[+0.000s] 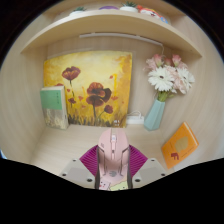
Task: Arrange mouse
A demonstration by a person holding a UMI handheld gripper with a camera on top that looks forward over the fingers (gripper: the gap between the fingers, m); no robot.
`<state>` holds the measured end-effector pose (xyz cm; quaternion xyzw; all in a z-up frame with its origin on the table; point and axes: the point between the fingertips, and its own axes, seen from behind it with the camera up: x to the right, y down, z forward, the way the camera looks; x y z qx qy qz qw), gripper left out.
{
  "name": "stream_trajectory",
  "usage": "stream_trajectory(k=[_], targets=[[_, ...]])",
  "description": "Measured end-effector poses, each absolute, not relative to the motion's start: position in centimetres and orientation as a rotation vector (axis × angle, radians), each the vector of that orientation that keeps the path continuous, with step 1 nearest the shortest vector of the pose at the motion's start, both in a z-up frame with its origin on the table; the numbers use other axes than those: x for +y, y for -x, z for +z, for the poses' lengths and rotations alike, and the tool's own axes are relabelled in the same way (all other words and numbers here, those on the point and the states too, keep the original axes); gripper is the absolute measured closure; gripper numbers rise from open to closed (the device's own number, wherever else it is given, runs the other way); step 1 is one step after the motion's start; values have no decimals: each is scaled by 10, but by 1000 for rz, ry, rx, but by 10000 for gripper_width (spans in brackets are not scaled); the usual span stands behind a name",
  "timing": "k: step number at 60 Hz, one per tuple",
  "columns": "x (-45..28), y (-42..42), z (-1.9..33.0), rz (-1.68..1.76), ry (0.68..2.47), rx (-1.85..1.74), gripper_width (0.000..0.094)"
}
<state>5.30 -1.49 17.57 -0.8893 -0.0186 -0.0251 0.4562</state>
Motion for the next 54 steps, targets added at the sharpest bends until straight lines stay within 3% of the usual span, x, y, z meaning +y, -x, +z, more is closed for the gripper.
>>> stream_trajectory(k=[13,29,37,46,54], targets=[[-50,-81,56,-31,2390,-25,567],[-77,-67,-14,9,2502,-69,567],[-77,-67,-15,14,2484,-37,486],[-80,-71,-14,-24,2521,-59,292],[-77,-58,38,-7,2445,-96,231]])
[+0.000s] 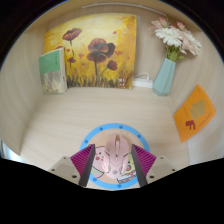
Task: Arrange mouse
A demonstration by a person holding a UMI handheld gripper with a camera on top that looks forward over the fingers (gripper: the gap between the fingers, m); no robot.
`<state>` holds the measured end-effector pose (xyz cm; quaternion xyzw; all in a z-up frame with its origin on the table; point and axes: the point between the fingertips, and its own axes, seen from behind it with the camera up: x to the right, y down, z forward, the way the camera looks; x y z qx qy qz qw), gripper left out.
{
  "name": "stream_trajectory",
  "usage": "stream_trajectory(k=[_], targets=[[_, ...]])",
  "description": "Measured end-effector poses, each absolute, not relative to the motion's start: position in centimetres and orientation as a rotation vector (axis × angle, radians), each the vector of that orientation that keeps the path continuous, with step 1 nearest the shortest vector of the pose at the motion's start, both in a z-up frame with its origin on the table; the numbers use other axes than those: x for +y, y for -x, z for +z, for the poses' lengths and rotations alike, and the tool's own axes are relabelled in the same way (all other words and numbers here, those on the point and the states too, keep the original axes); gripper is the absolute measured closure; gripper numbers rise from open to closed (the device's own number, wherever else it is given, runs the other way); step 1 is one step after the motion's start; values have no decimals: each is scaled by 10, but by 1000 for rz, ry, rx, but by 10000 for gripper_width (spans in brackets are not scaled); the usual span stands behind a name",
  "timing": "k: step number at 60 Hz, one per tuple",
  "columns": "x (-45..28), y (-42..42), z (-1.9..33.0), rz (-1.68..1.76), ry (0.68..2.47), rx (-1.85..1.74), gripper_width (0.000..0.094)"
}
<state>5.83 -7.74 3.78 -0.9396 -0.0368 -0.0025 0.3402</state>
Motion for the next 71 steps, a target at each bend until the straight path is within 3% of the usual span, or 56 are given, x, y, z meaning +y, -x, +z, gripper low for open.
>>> stream_trajectory(k=[14,28,52,71], targets=[[-97,-41,157,-14,2286,-32,225],[-138,-18,224,20,2183,22,227],[-212,5,237,-25,2187,-13,228],[-225,17,247,-15,2163,-21,229]])
